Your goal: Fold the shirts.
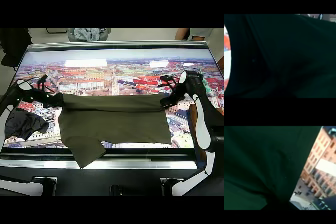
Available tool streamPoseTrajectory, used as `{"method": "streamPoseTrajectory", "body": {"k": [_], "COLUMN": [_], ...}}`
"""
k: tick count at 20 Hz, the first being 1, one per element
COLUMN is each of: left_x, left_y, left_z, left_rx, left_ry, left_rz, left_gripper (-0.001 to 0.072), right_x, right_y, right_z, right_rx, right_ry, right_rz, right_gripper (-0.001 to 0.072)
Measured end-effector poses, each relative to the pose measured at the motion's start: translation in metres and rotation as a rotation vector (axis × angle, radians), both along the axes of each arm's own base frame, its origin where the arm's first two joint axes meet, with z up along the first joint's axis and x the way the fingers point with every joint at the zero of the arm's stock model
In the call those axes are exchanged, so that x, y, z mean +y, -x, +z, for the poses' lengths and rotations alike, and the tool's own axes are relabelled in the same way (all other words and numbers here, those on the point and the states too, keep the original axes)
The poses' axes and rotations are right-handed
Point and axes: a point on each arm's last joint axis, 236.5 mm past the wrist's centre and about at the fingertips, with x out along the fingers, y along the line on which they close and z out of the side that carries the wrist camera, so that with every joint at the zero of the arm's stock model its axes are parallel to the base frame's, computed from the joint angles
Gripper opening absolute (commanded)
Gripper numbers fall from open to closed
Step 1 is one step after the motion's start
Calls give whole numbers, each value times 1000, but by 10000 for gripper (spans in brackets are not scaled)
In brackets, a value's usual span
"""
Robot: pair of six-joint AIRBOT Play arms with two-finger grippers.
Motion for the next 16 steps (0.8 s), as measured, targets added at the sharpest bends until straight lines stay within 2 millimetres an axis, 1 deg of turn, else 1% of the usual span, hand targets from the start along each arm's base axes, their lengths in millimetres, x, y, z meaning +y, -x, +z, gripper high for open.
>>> {"method": "streamPoseTrajectory", "body": {"k": [3,4,5,6,7,9,10,11,12,14,15,16], "left_x": [-3,-3,-4,-4,-4,1,6,12,18,30,33,31], "left_y": [18,21,24,29,32,32,33,34,37,57,74,95], "left_z": [-11,-14,-16,-19,-19,-14,-7,2,10,20,20,16], "left_rx": [79,95,114,134,150,153,149,138,136,148,167,192], "left_ry": [10,12,13,16,19,23,25,26,27,26,27,31], "left_rz": [9,15,16,16,18,21,19,19,20,19,15,10], "left_gripper": [21,42,280,553,579,580,580,579,579,579,577,541], "right_x": [7,9,10,10,10,8,5,-1,-9,-20,-25,-29], "right_y": [10,12,13,13,13,13,15,18,26,48,65,80], "right_z": [-7,-8,-7,-7,-3,11,19,30,38,47,50,51], "right_rx": [51,62,64,65,60,49,47,45,60,124,165,192], "right_ry": [-32,-38,-43,-44,-44,-39,-35,-35,-42,-82,-103,-115], "right_rz": [-1,-2,-4,-6,-8,2,11,8,-3,-37,-57,-75], "right_gripper": [41,72,263,471,516,512,501,500,501,501,501,502]}}
